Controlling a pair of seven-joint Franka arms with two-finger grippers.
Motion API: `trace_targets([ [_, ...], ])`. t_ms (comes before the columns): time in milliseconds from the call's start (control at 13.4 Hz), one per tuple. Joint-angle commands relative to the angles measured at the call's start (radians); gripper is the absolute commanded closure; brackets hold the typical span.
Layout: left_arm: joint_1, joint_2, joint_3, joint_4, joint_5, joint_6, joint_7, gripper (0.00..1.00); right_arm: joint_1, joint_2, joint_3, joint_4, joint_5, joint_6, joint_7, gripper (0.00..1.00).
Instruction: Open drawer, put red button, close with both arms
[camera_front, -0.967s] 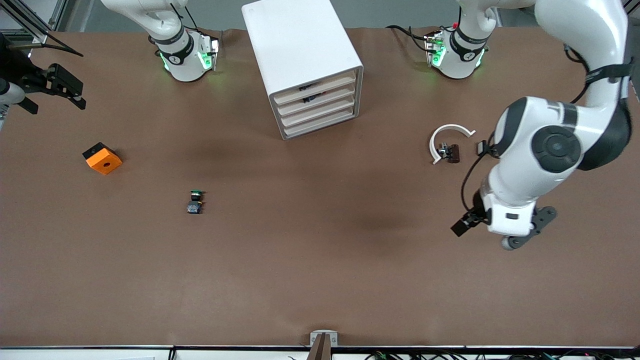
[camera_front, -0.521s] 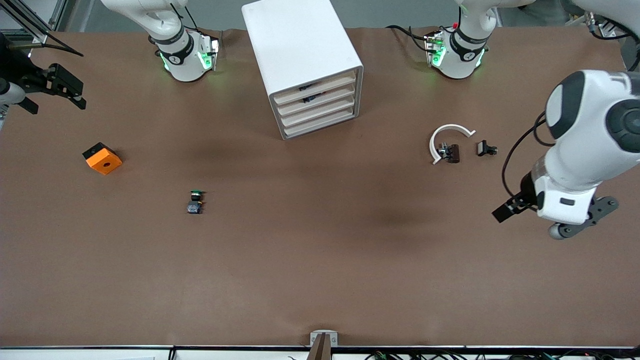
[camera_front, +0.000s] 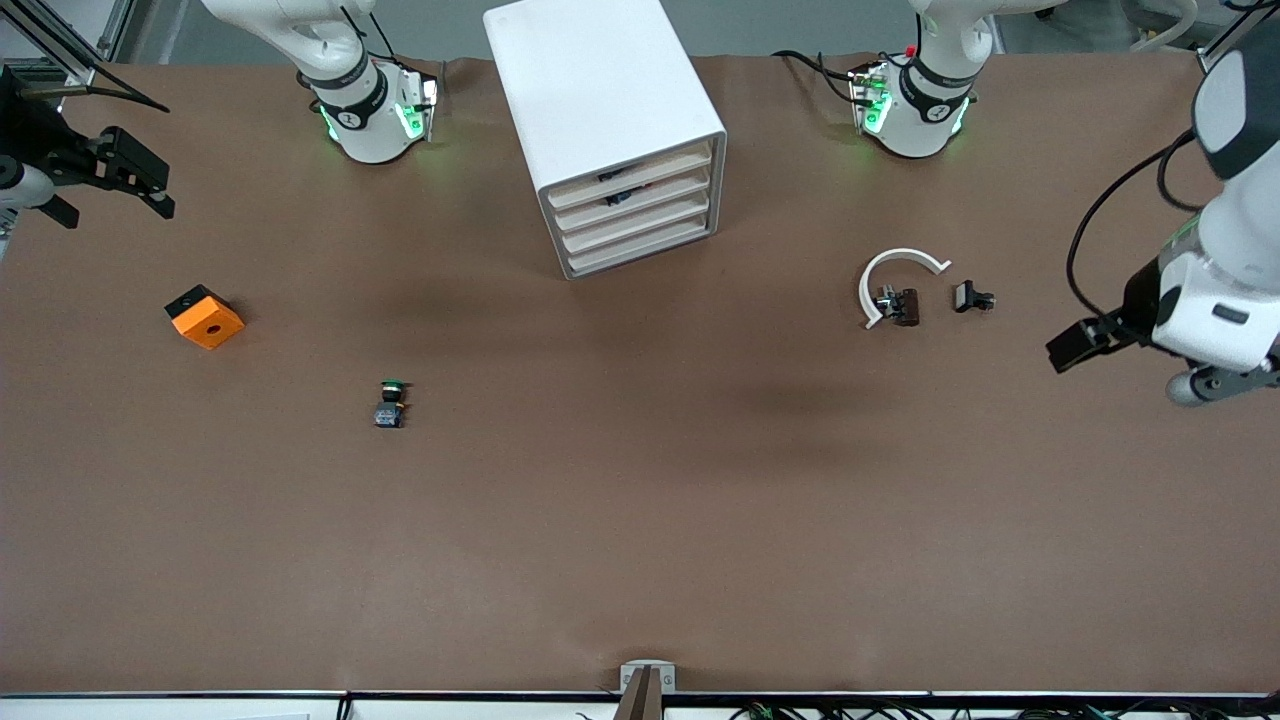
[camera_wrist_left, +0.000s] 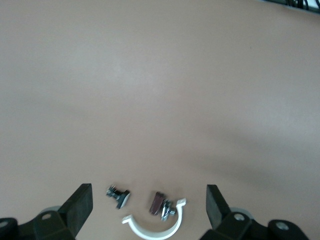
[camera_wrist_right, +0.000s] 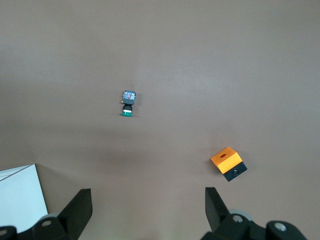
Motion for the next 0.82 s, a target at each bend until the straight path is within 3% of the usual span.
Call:
trace_targets([
  [0, -0.010, -0.101, 0.038, -0.058, -0.041, -0.056, 0.075, 0.00, 0.005, 0.003, 0.002, 0.016, -0.018, -0.006, 0.010, 0.00],
  [223, -0.057, -0.201, 0.126, -0.116, -0.125, -0.133, 0.156, 0.00, 0.005, 0.003, 0.002, 0.016, -0.018, -0.005, 0.010, 0.00],
  [446, -0.078, -0.292, 0.133, -0.199, -0.127, -0.139, 0.164, 0.00, 0.005, 0.003, 0.002, 0.016, -0.017, -0.005, 0.010, 0.00],
  [744, -0.076, -0.303, 0.122, -0.204, -0.127, -0.144, 0.167, 0.00, 0.005, 0.003, 0.002, 0.016, -0.017, -0.005, 0.010, 0.00],
])
